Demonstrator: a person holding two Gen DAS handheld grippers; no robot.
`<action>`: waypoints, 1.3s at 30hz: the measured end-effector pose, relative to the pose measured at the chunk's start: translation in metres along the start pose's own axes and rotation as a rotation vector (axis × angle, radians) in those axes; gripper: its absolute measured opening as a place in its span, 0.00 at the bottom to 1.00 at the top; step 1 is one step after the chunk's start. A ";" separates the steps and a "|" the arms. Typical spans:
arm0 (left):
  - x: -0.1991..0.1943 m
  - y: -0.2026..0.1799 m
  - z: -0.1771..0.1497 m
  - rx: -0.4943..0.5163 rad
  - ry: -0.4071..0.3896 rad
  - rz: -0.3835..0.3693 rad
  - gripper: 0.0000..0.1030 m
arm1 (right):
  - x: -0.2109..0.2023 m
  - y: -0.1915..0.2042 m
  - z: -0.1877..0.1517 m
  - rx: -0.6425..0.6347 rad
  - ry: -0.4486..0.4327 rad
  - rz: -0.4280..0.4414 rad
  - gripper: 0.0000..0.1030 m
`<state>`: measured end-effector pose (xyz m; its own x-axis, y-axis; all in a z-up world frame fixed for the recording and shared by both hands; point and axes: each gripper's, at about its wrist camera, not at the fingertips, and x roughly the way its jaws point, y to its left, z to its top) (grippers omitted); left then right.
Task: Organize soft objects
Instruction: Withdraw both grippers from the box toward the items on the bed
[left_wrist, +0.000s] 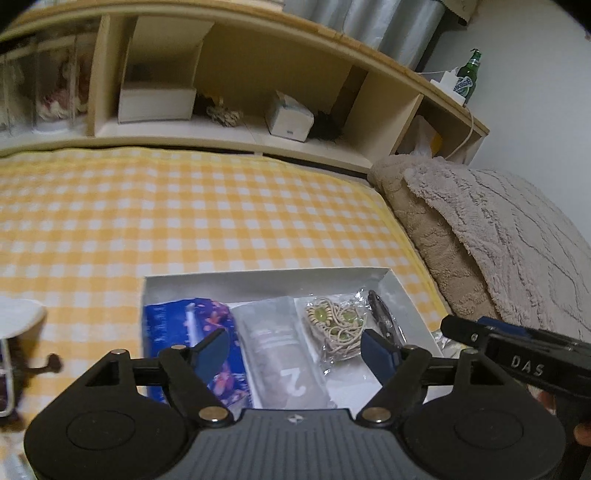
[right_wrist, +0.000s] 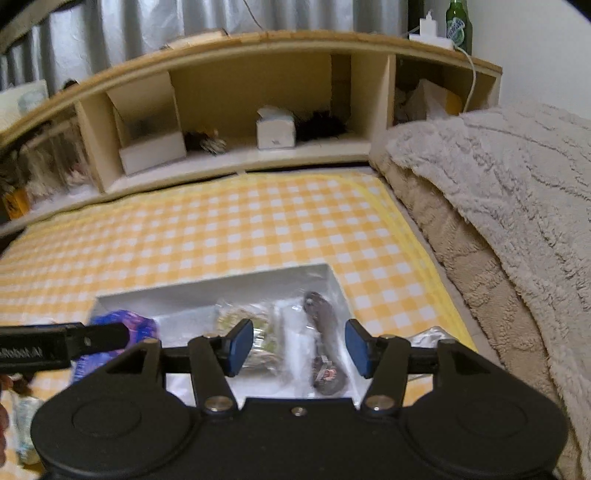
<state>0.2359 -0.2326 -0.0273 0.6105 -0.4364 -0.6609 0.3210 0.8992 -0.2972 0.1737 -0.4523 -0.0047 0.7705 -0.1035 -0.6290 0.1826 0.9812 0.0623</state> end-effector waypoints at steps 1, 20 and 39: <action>-0.006 0.000 -0.001 0.006 -0.004 0.004 0.81 | -0.006 0.003 0.000 0.001 -0.009 0.008 0.54; -0.100 0.001 -0.029 0.076 -0.067 0.037 0.99 | -0.116 0.027 -0.032 -0.014 -0.119 -0.012 0.70; -0.163 0.028 -0.055 0.129 -0.103 0.055 1.00 | -0.162 0.037 -0.067 0.005 -0.124 -0.084 1.00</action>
<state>0.1057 -0.1349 0.0346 0.6987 -0.3934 -0.5975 0.3710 0.9134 -0.1676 0.0149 -0.3882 0.0480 0.8218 -0.2052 -0.5316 0.2529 0.9673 0.0175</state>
